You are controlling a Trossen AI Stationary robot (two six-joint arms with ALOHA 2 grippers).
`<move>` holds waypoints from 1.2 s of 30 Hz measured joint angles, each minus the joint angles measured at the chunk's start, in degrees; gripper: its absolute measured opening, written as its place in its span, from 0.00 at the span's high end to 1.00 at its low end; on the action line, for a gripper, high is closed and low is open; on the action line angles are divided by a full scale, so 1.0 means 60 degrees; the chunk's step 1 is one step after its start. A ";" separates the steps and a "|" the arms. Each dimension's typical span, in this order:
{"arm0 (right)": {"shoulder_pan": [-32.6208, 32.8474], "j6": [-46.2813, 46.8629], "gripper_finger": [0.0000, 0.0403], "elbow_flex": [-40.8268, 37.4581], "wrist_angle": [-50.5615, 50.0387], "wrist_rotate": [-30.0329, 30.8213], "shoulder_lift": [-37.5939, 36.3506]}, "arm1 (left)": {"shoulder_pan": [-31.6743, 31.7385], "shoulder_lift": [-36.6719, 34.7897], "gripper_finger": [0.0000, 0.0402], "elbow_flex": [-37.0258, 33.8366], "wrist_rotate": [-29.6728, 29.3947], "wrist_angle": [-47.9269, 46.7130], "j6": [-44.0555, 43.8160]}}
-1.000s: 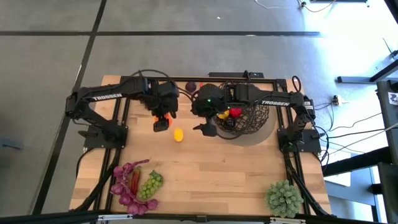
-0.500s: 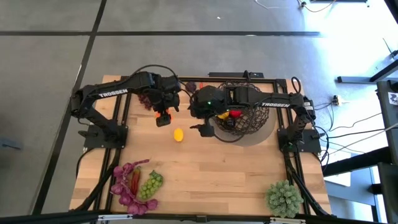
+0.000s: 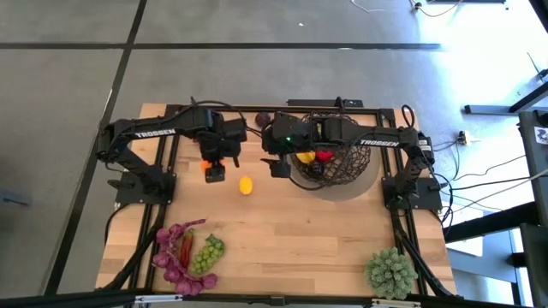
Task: Build produce basket
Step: Put the orange into the black wire basket
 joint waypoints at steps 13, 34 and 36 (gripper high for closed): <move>-0.0007 0.0503 0.07 0.0004 -0.0727 0.1265 -0.0066 | 0.0428 -0.0851 0.33 -0.0011 -0.1960 -0.0448 -0.0550; 0.0106 0.0224 0.07 0.0007 0.2307 -0.0730 0.0479 | 0.2613 -0.1628 0.33 -0.0007 0.2075 0.1111 0.1778; 0.0110 0.0465 0.07 0.0000 0.2848 -0.0845 0.0571 | 0.2733 -0.1632 0.33 -0.0007 0.2312 0.1196 0.1856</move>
